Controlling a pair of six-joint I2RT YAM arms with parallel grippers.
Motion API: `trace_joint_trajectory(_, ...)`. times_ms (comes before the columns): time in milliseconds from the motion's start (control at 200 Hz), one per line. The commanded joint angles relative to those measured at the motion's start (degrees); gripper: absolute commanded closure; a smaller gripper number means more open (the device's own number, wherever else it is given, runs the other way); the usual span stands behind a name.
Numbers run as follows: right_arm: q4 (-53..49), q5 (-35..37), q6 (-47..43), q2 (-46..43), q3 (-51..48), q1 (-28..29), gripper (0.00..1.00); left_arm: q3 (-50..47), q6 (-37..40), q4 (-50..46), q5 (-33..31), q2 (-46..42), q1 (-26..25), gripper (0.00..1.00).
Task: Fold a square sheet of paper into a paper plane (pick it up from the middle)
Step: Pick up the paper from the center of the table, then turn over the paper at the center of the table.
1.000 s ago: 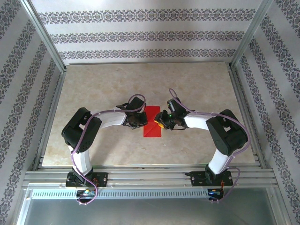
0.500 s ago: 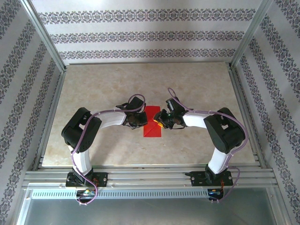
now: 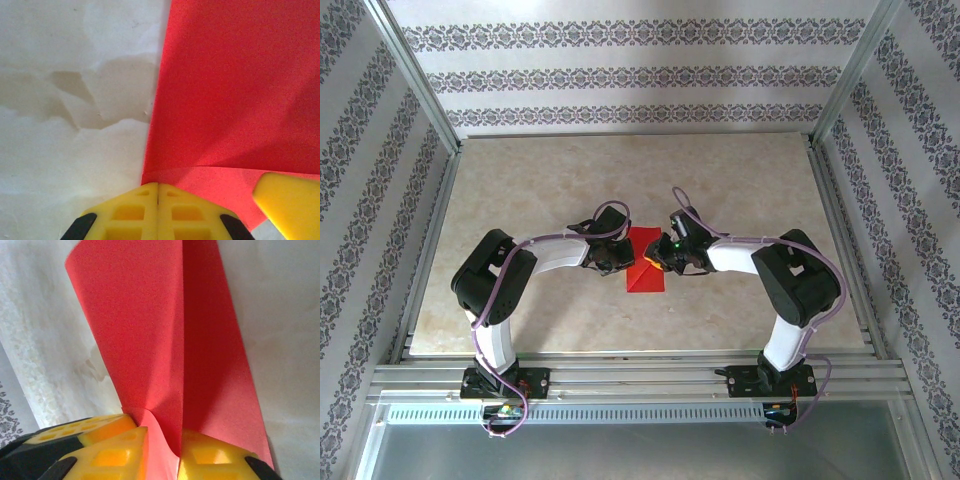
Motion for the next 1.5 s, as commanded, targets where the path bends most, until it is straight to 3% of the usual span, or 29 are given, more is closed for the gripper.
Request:
trace_joint_trajectory(0, 0.6, -0.6, -2.7, 1.2, 0.8, 0.8, 0.83, -0.9, -0.5, -0.6, 0.4, 1.8, 0.7, 0.94)
trace_joint_trajectory(195, 0.6, 1.4, -6.5, -0.5, 0.7, 0.1, 0.98, -1.1, 0.1, -0.1, 1.7, -2.0, 2.0, 0.92)
trace_joint_trajectory(270, 1.2, 1.4, -8.5, -2.5, 0.5, -0.5, 1.00, -2.1, 0.6, 0.3, 3.2, -6.1, 3.7, 0.85)
trace_joint_trajectory(405, 2.4, -1.0, -11.9, -7.4, 0.2, -2.2, 1.00, -6.1, 1.2, 3.7, 9.5, -14.9, 7.8, 0.61)
trace_joint_trajectory(525, 4.1, -7.6, -12.9, -10.9, 0.8, -4.2, 1.00, -10.0, 0.7, 8.6, 18.2, -20.4, 10.2, 0.36)
trace_joint_trajectory(645, 6.9, -13.6, -10.8, -13.1, 1.5, -5.6, 1.00, -15.2, -3.0, 21.2, 24.7, -24.2, 10.2, 0.10)
trace_joint_trajectory(740, 9.8, -17.8, -8.9, -13.7, 2.7, -5.7, 1.00, -19.4, -9.3, 33.2, 27.8, -25.4, 10.3, 0.00)
trace_joint_trajectory(969, 18.6, -22.4, -2.0, -12.8, 3.2, -6.3, 1.00, -21.1, -19.0, 50.5, 32.2, -21.7, 10.3, 0.01)
trace_joint_trajectory(1249, 19.8, -23.6, -0.9, -12.5, 2.1, -7.8, 1.00, -23.2, -23.6, 60.5, 32.5, -18.8, 11.7, 0.38)
trace_joint_trajectory(1494, 19.8, -24.1, -1.1, -12.1, 1.6, -8.4, 0.99, -22.9, -22.2, 58.5, 32.7, -18.7, 12.1, 0.56)
